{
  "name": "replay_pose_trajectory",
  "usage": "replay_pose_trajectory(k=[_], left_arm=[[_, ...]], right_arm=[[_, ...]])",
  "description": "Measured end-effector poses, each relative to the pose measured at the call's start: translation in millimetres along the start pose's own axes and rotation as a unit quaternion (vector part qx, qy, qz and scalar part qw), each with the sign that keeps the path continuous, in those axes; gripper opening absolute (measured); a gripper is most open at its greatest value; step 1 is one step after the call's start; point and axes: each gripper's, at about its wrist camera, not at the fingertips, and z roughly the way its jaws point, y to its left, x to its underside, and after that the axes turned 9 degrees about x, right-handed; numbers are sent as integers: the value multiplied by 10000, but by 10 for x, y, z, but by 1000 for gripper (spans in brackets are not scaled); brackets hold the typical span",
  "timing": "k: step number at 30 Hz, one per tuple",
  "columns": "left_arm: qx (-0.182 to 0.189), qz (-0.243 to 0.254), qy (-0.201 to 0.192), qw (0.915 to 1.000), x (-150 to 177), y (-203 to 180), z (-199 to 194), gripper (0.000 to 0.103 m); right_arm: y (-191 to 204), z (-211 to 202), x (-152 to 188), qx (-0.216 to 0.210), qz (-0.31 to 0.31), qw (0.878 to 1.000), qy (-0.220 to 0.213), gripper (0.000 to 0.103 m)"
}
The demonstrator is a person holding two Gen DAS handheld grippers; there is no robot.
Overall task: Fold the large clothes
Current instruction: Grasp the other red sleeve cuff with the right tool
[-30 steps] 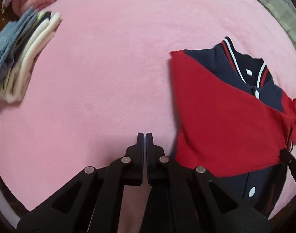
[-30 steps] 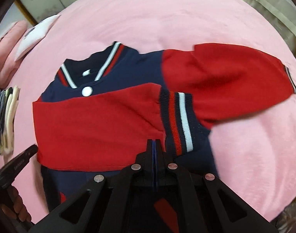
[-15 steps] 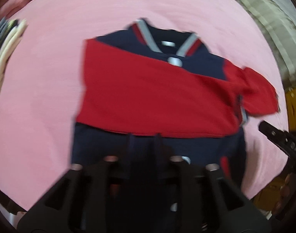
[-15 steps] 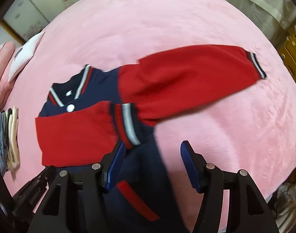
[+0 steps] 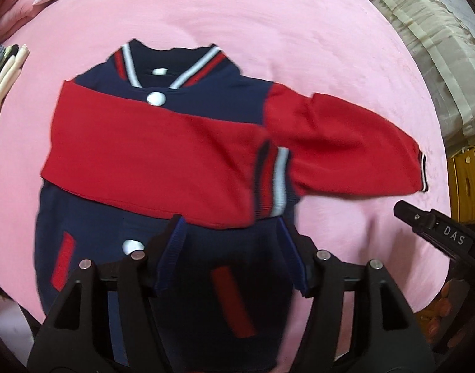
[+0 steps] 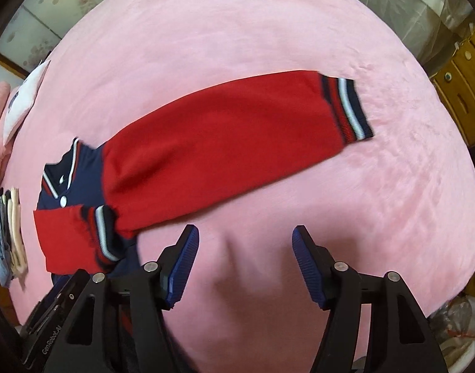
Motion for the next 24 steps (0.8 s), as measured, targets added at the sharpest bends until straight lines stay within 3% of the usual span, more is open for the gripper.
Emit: replay_pose_trajectory(k=[7, 12, 17, 19, 21, 23, 24], left_arm=[[-49, -13, 89, 9999, 27, -503, 187, 58], [-153, -52, 133, 9998, 24, -648, 329, 58], [-301, -106, 195, 9993, 37, -733, 444, 58], [-331, -177, 217, 9991, 41, -753, 477, 58], [-326, -244, 225, 9989, 37, -759, 506, 58], [-294, -313, 232, 9988, 44, -766, 516, 58], [-274, -341, 235, 9988, 47, -772, 517, 58]], right_arm=[[-558, 146, -451, 136, 4, 9997, 195, 69], [-842, 394, -715, 156, -9, 9993, 337, 70], [-1048, 533, -862, -49, -44, 9992, 382, 70], [-1107, 536, -911, -216, -95, 9995, 208, 70], [-1168, 518, -972, -404, -132, 9991, -4, 61], [-1231, 515, -1037, -541, -186, 9983, -77, 31], [-1250, 501, -1089, -673, -196, 9975, -75, 27]])
